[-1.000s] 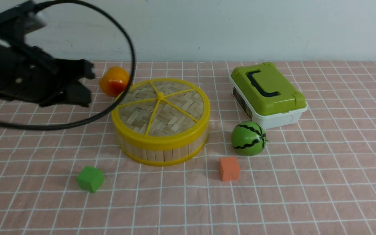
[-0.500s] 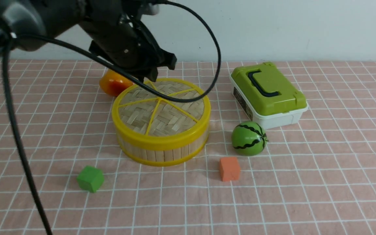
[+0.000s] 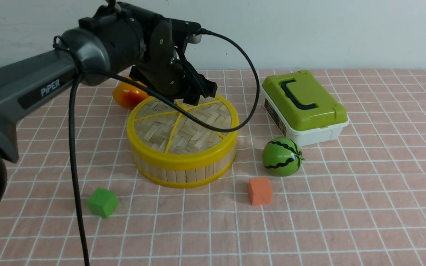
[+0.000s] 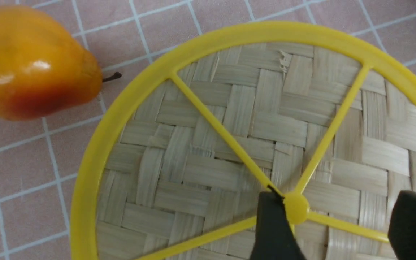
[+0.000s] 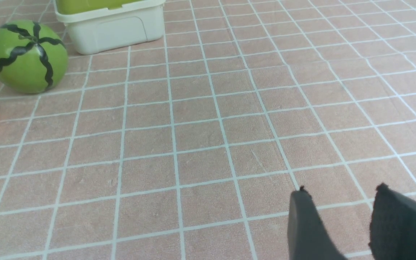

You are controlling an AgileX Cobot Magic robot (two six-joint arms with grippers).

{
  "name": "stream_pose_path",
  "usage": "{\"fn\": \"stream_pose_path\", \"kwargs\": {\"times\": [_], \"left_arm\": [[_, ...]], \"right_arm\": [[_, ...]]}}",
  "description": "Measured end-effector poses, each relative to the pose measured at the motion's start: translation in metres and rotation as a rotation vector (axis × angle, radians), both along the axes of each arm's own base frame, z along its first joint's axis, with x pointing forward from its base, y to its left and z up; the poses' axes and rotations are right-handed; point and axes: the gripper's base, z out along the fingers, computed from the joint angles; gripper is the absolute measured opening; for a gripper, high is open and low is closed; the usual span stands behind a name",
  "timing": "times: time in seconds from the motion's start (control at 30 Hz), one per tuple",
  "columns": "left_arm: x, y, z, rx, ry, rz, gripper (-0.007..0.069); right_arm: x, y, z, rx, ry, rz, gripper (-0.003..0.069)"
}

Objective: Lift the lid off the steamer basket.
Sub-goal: Use the left arm to lift the lid of the steamer

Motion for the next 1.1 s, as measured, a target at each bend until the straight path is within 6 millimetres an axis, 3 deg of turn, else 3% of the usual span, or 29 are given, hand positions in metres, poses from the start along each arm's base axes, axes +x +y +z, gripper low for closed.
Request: {"fn": "stream_pose_path", "kwargs": {"times": [0.37, 0.6, 0.87, 1.1], "left_arm": [[0.007, -0.003, -0.024, 0.019, 0.04, 0.005, 0.0342], [0.008, -0.003, -0.024, 0.023, 0.037, 0.004, 0.0271], [0.008, -0.001, -0.024, 0.036, 0.033, 0.004, 0.0118], [0.008, -0.001, -0.024, 0.037, 0.033, 0.004, 0.0105]], "right_arm": [[0.0, 0.0, 0.0, 0.0, 0.0, 0.0, 0.0241], [0.0, 0.0, 0.0, 0.0, 0.0, 0.0, 0.0241], [0.0, 0.0, 0.0, 0.0, 0.0, 0.0, 0.0241], [0.0, 0.0, 0.0, 0.0, 0.0, 0.0, 0.0241]]}}
